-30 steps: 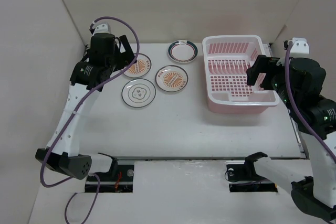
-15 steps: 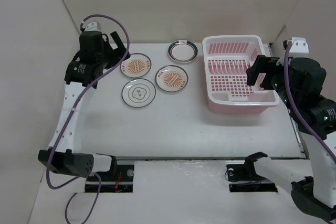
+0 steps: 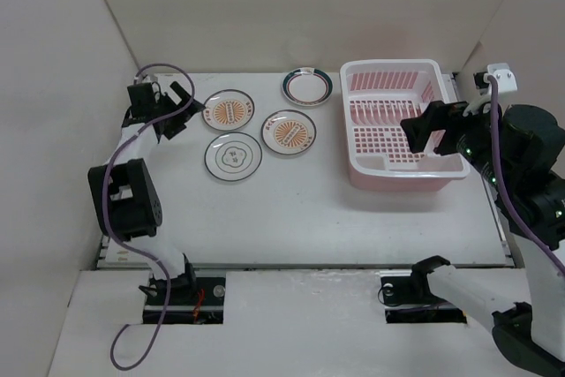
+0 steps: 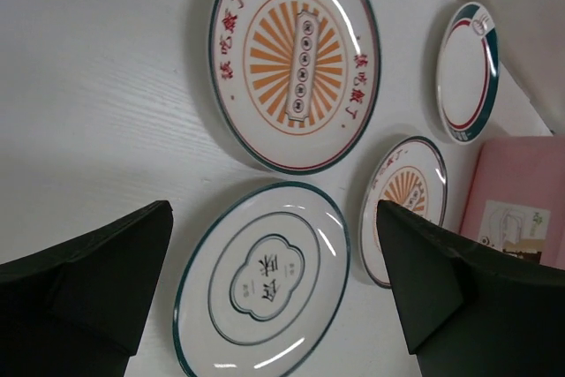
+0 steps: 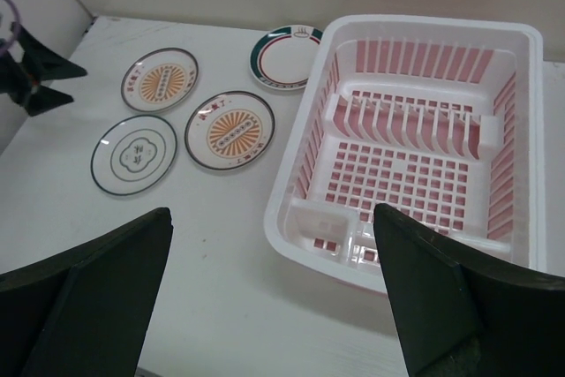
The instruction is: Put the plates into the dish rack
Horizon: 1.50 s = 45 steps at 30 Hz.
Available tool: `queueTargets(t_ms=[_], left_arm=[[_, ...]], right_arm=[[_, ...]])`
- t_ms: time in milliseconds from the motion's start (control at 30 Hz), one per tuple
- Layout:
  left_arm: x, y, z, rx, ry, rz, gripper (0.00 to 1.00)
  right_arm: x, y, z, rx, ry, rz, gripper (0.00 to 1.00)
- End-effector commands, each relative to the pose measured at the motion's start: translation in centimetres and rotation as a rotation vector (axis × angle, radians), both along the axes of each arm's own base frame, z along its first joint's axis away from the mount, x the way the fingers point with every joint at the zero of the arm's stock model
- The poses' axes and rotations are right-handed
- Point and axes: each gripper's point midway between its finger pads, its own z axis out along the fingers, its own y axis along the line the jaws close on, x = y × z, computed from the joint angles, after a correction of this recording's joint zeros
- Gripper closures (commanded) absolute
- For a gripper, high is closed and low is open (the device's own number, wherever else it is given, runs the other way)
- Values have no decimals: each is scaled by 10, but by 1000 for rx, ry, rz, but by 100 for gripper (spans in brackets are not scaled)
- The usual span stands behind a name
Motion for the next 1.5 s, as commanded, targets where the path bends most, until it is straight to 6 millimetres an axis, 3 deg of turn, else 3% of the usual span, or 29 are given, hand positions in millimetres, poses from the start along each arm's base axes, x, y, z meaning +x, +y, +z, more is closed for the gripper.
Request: queueTargets(t_ms=[0, 100, 200, 233, 400, 500, 600, 767, 833, 867, 933, 967, 1067, 1167, 1300, 1467], left_arm=[[29, -1, 15, -54, -202, -80, 0], [42, 0, -25, -86, -137, -78, 0], [54, -2, -41, -94, -109, -73, 0], [55, -1, -61, -105, -64, -70, 2], [67, -10, -84, -161, -48, -89, 5], [76, -11, -94, -199, -40, -83, 12], [82, -25, -108, -221, -17, -107, 18], [97, -30, -113, -226, -4, -96, 23], [97, -30, -123, -233, 26, -93, 29], [104, -28, -115, -224, 15, -85, 35], [101, -27, -128, -227, 56, -73, 40], [107, -24, -122, -225, 49, -59, 47], [104, -22, -135, -222, 105, -35, 79], [106, -18, -143, -221, 148, -6, 97], [110, -20, -150, -207, 182, -3, 100], [123, -17, -126, -183, 123, -21, 100]], right_arm=[[-6, 8, 21, -1, -94, 61, 0], [-8, 8, 24, -12, -107, 64, 0], [-9, 9, 28, -17, -119, 75, 0], [-12, 8, 30, -14, -128, 74, 0], [-13, 7, 27, -35, -123, 77, 0], [-6, 9, 23, -41, -105, 78, 0], [-3, 10, 21, -45, -96, 78, 0], [4, 13, 18, -49, -84, 79, 0], [6, 14, 20, -49, -84, 79, 0], [6, 15, 20, -40, -82, 77, 0], [8, 16, 24, -26, -86, 75, 0], [7, 16, 28, -22, -96, 75, 0], [6, 16, 34, 5, -108, 71, 0], [5, 16, 40, 12, -127, 71, 0], [15, 16, 32, 6, -92, 49, 0], [29, 20, 3, -36, 12, 42, 0]])
